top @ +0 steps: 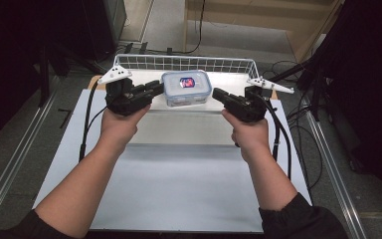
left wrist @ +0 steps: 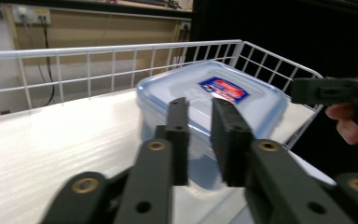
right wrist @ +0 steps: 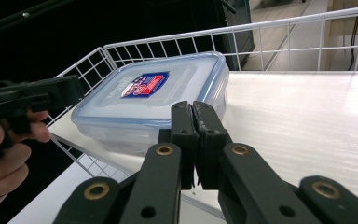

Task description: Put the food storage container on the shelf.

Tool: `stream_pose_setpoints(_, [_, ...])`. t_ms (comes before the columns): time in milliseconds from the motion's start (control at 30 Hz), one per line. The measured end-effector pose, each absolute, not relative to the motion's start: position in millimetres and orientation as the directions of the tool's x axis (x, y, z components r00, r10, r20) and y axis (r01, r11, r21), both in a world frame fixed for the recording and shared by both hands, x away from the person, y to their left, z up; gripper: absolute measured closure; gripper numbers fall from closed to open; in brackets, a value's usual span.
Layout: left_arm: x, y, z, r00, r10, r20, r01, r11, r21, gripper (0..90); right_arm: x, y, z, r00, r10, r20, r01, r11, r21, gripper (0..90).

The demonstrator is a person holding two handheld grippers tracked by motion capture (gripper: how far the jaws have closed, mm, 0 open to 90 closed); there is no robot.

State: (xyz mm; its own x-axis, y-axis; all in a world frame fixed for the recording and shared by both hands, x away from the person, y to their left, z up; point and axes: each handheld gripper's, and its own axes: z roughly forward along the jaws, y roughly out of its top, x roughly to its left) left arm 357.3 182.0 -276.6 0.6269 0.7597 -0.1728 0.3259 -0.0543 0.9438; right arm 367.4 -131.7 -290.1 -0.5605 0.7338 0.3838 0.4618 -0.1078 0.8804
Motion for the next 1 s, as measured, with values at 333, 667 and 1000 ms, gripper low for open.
stream_pose_setpoints(333, [337, 160, -286, 0.711, 0.685, -0.157, 0.303, -0.097, 0.948, 90.0, 365, -130, -289, -0.563, 0.733, 0.382, 0.461, -0.105, 0.881, 88.0])
stream_pose_setpoints(667, [352, 161, -290, 0.667, 0.722, -0.184, 0.324, -0.059, 0.944, 90.0, 365, -133, -289, -0.564, 0.734, 0.379, 0.459, -0.103, 0.883, 87.7])
stream_pose_setpoints(1000, [338, 165, -289, 0.677, 0.716, -0.171, 0.296, -0.052, 0.954, 70.0, 356, -137, -292, -0.568, 0.733, 0.373, 0.453, -0.1, 0.886, 83.2])
